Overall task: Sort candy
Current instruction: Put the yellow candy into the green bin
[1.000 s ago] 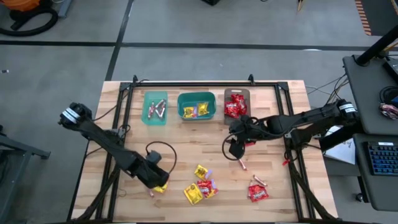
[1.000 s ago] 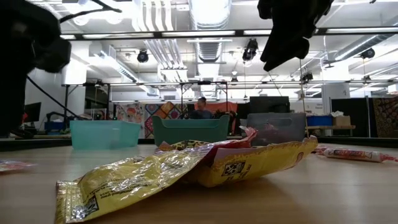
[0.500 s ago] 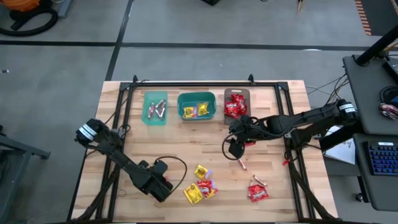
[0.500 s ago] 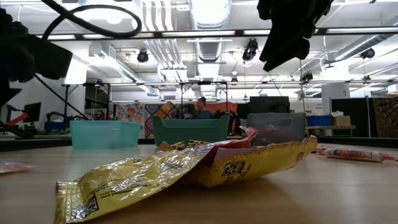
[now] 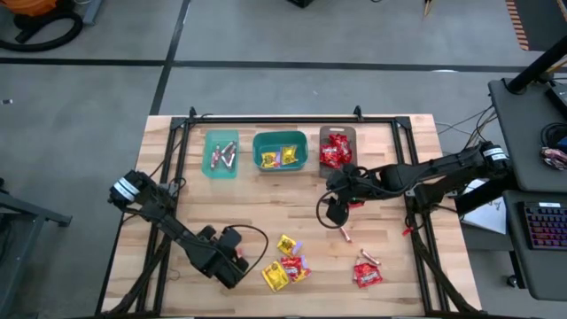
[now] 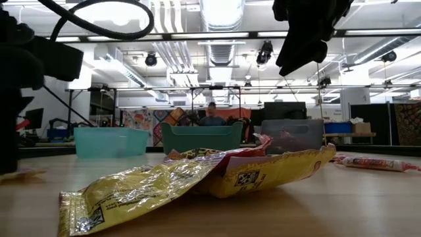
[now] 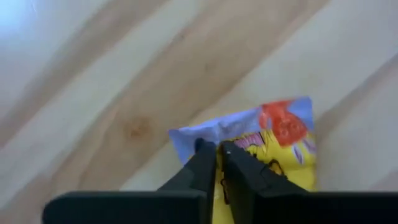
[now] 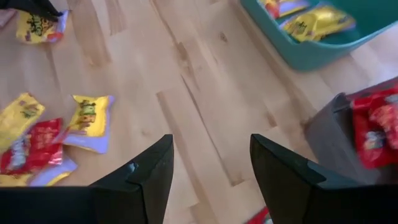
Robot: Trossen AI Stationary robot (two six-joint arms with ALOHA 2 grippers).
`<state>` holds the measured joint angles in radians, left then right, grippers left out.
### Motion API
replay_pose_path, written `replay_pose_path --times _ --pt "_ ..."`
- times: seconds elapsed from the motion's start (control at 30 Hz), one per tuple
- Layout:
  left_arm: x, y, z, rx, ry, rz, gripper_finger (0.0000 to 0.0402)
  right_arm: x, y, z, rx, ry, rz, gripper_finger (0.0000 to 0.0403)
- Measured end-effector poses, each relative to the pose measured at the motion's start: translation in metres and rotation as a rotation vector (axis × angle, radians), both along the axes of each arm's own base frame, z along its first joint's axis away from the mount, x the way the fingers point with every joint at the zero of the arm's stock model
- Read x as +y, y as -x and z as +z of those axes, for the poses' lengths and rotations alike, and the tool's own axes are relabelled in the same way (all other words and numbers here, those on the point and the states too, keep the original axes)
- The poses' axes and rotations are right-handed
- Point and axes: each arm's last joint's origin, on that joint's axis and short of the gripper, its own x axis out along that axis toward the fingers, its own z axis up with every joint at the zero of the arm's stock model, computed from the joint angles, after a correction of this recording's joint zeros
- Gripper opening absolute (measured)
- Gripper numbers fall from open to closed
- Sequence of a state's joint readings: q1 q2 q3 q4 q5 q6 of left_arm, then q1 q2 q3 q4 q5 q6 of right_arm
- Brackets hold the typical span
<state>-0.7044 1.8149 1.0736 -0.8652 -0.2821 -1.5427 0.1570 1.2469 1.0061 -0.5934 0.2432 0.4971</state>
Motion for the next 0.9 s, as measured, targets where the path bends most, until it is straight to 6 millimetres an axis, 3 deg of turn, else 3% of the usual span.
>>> replay_pose_path --times 0.2,0.47,0.57,0.73,0.9 --pt "0.001 -0.004 0.003 -0.085 -0.089 -0.019 0.0001 -0.005 -0.006 0.005 -0.065 0.094 -0.016 0.0201" --pt "0.007 -0.006 0.018 -0.258 -0.237 -0.023 0.0 -0.004 -0.035 0.018 -0.422 0.176 0.088 0.0201" --pt "0.01 -0.006 0.028 -0.356 -0.309 -0.015 0.0 0.0 -0.051 0.007 -0.509 0.163 0.144 0.0201" --pt "0.016 -0.008 0.039 -0.485 -0.429 0.003 0.0 0.006 -0.079 -0.03 -0.498 0.124 0.21 0.0201" --pt "0.016 -0.008 0.04 -0.496 -0.443 -0.002 0.0 0.013 -0.101 -0.063 -0.493 0.016 0.316 0.0201"
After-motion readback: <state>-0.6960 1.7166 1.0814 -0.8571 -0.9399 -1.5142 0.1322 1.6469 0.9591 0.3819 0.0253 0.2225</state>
